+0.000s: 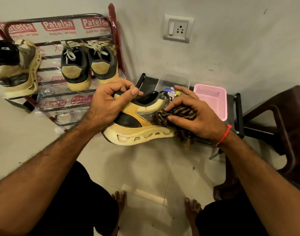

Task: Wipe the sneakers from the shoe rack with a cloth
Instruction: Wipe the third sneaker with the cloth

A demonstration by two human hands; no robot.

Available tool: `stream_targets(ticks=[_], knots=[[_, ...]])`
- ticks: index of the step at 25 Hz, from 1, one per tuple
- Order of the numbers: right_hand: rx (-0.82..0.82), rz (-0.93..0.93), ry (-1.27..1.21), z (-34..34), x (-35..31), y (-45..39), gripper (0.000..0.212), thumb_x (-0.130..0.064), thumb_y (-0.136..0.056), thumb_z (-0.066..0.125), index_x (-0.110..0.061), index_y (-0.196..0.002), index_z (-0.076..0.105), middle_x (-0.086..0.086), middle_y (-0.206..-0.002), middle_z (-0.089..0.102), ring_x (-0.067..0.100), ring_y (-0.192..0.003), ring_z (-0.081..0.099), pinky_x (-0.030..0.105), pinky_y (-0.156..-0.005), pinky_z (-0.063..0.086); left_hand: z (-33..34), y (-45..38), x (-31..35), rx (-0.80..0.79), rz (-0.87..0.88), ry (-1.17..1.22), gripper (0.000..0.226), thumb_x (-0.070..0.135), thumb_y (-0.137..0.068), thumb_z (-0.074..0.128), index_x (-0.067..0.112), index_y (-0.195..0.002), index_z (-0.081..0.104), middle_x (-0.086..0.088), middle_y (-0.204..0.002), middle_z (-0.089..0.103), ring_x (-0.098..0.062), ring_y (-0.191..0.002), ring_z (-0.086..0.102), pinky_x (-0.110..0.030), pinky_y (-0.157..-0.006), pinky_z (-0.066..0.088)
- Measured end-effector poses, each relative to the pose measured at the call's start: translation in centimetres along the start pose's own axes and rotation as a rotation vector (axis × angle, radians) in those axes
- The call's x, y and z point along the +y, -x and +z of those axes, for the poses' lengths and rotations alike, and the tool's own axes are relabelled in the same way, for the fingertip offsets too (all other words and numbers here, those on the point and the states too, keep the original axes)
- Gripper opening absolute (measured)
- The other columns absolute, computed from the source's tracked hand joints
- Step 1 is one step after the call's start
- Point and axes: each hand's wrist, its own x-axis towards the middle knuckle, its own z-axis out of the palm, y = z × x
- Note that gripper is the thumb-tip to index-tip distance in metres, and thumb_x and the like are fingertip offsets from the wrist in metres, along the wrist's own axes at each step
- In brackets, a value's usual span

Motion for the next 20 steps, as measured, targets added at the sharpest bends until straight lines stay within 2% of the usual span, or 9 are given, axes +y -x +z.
stream_targets(ticks=[2, 4, 5, 7, 8, 11, 14, 17, 20], knots=[[-0.093, -0.066, -0.042, 0.2, -0.9, 0.2, 0.020, -0.010, -0.086, 0.076, -0.013, -0.105, 0.070, 0.002, -0.116, 0.069, 0.017, -0.152, 0.019, 0.042, -0.123, 0.021, -0.1, 0.5, 0.6, -0.139, 0.051, 0.022, 0.032, 0.022, -0.096, 0.065, 0.000, -0.074, 0.061, -0.014, -0.093, 0.064, -0.033, -0.098, 0.073, -0.052, -0.084, 0.057], [-0.181, -0.124, 0.005, 0.4, -1.5, 0.4, 0.018, -0.011, -0.086, 0.075, -0.011, -0.103, 0.071, 0.003, -0.112, 0.070, 0.022, -0.145, 0.037, 0.053, -0.121, 0.021, 0.2, 0.9, 1.1, -0.235, 0.051, 0.031, 0.026, 0.021, -0.095, 0.066, 0.007, -0.074, 0.060, -0.014, -0.092, 0.061, -0.033, -0.097, 0.074, -0.046, -0.081, 0.058], [-0.213, -0.137, 0.012, 0.4, -1.8, 0.6, 0.017, -0.012, -0.086, 0.075, -0.010, -0.103, 0.071, 0.004, -0.109, 0.070, 0.024, -0.132, 0.052, 0.055, -0.116, 0.031, 0.4, 1.1, 1.3, -0.263, 0.044, 0.026, 0.023, 0.021, -0.094, 0.067, 0.011, -0.074, 0.060, -0.014, -0.092, 0.060, -0.032, -0.096, 0.074, -0.042, -0.080, 0.058], [-0.219, -0.111, -0.063, 0.6, -2.2, 0.8, 0.017, -0.009, -0.086, 0.075, -0.005, -0.103, 0.071, 0.006, -0.103, 0.069, 0.021, -0.103, 0.066, 0.047, -0.098, 0.051, 0.6, 1.2, 1.3, -0.281, 0.042, 0.000, 0.022, 0.023, -0.094, 0.067, 0.015, -0.074, 0.061, -0.013, -0.092, 0.062, -0.032, -0.094, 0.073, -0.040, -0.080, 0.058], [-0.192, -0.085, -0.117, 0.8, -2.4, 0.9, 0.017, -0.006, -0.087, 0.075, -0.003, -0.103, 0.070, 0.006, -0.101, 0.069, 0.021, -0.098, 0.067, 0.041, -0.090, 0.055, 0.4, 1.1, 1.2, -0.277, 0.044, -0.023, 0.023, 0.024, -0.094, 0.066, 0.016, -0.074, 0.062, -0.014, -0.092, 0.064, -0.033, -0.093, 0.072, -0.043, -0.080, 0.058], [-0.039, -0.045, -0.283, 1.6, -2.9, 0.8, 0.014, 0.000, -0.088, 0.071, 0.001, -0.101, 0.068, 0.006, -0.098, 0.068, 0.018, -0.094, 0.067, 0.030, -0.083, 0.053, -0.1, 0.5, 1.2, -0.266, -0.006, -0.131, 0.020, 0.038, -0.094, 0.066, 0.024, -0.080, 0.066, -0.014, -0.093, 0.071, -0.032, -0.092, 0.069, -0.055, -0.082, 0.055], [0.106, -0.005, -0.410, 2.5, -3.1, 0.4, 0.012, 0.002, -0.088, 0.069, 0.001, -0.100, 0.066, 0.005, -0.094, 0.067, 0.018, -0.088, 0.067, 0.030, -0.080, 0.054, -0.2, -0.1, 1.7, -0.279, 0.013, -0.442, 0.034, 0.054, -0.094, 0.054, 0.024, -0.091, 0.069, -0.003, -0.095, 0.067, -0.019, -0.090, 0.063, -0.048, -0.078, 0.054], [0.248, 0.018, -0.447, 2.9, -2.7, 0.1, 0.014, 0.002, -0.088, 0.069, -0.001, -0.101, 0.065, 0.006, -0.095, 0.067, 0.020, -0.088, 0.069, 0.034, -0.078, 0.057, 1.4, 0.8, 2.9, -0.337, 0.095, -0.786, 0.050, 0.052, -0.097, 0.037, 0.015, -0.115, 0.066, -0.007, -0.126, 0.058, -0.025, -0.123, 0.049, -0.056, -0.098, 0.047], [0.375, 0.036, -0.565, 3.0, -2.4, -0.3, 0.014, -0.002, -0.089, 0.069, -0.009, -0.100, 0.067, 0.014, -0.099, 0.068, 0.033, -0.094, 0.069, 0.049, -0.084, 0.057, 4.3, 2.7, 4.2, -0.298, 0.018, -0.933, 0.064, 0.067, -0.092, 0.038, 0.026, -0.141, 0.045, -0.010, -0.165, 0.013, -0.038, -0.152, 0.016, -0.075, -0.106, 0.035]])
